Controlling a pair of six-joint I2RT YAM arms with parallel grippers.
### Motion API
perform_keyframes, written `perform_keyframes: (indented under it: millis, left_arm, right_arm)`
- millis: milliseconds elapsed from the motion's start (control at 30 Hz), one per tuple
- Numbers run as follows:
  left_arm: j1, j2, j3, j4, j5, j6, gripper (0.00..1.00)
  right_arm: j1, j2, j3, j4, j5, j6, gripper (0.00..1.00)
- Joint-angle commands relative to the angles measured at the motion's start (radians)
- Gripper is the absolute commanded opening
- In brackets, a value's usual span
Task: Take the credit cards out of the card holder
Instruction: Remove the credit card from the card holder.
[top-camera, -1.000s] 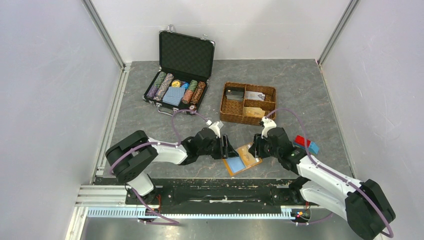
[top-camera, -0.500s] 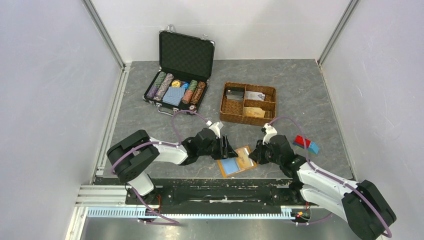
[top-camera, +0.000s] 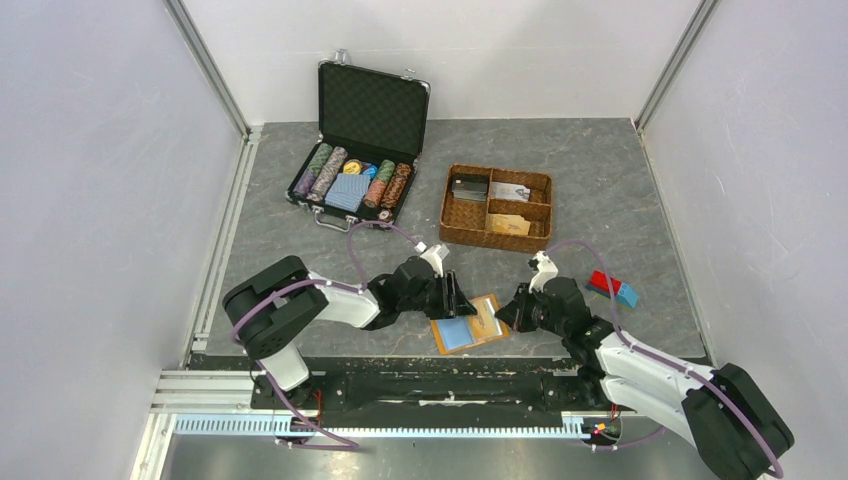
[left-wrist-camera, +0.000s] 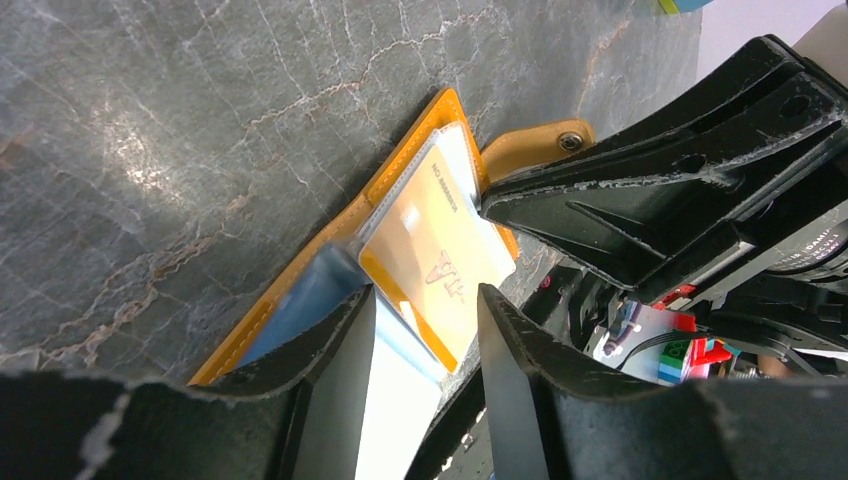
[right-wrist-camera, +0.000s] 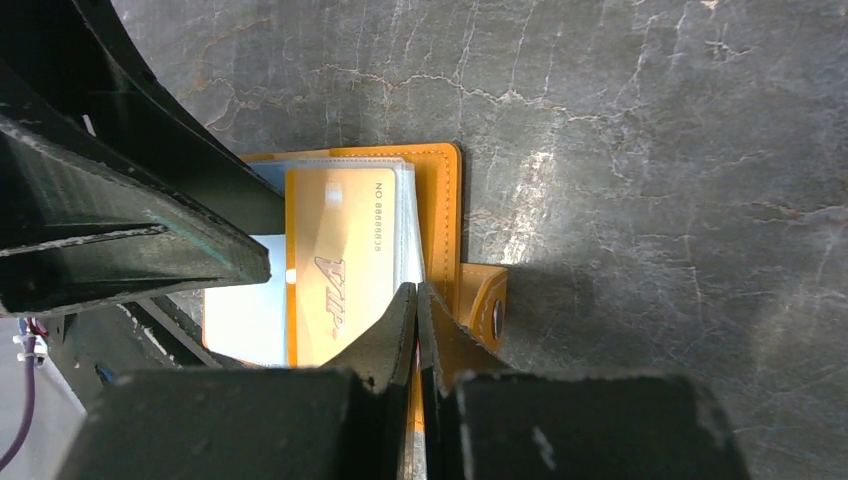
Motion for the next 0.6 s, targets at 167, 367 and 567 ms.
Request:
perform_keyframes:
  millis: [167, 367, 567]
  left_arm:
    - [-0.004, 0.033, -0.022, 0.12, 0.014, -0.042, 0.39]
    - [-0.004, -0.001, -0.024, 0.149, 0.032, -0.051, 0.29]
    - [-0.005, 0.003, -0.046, 0.265, 0.083, -0.093, 0.31]
  right_arm:
    - [0.004, 0.006, -0.054, -0.042, -0.006, 0.051, 0.0]
    - [0.004, 0.011, -0.05, -0.041, -0.008, 0.053, 0.0]
    - [0.005, 0.018, -0.057, -0.023, -0.023, 0.058, 0.0]
